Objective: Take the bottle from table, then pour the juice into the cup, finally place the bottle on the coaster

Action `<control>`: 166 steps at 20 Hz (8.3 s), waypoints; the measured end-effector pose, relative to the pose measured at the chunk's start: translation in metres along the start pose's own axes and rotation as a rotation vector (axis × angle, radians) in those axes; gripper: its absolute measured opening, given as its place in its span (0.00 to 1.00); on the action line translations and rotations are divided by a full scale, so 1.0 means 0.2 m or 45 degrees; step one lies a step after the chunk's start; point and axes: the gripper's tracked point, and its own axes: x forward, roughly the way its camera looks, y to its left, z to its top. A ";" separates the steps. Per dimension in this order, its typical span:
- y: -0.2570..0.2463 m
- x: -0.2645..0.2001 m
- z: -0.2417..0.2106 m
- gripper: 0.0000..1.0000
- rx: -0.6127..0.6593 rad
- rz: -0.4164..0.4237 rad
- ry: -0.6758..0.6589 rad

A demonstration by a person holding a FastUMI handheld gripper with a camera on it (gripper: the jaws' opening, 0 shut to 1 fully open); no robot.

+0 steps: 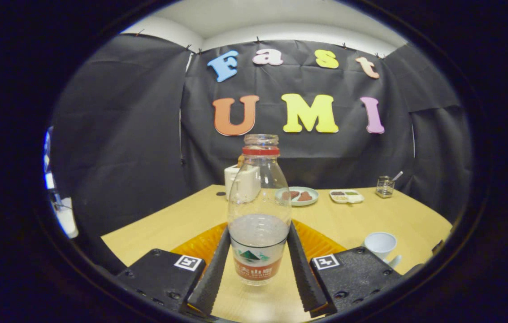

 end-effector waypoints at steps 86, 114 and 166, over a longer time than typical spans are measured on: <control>-0.43 0.10 -0.01 0.73 2.235 0.111 -0.240; -0.56 0.11 0.17 0.73 2.448 0.114 -0.331; -0.58 0.08 0.38 0.74 2.466 0.155 -0.424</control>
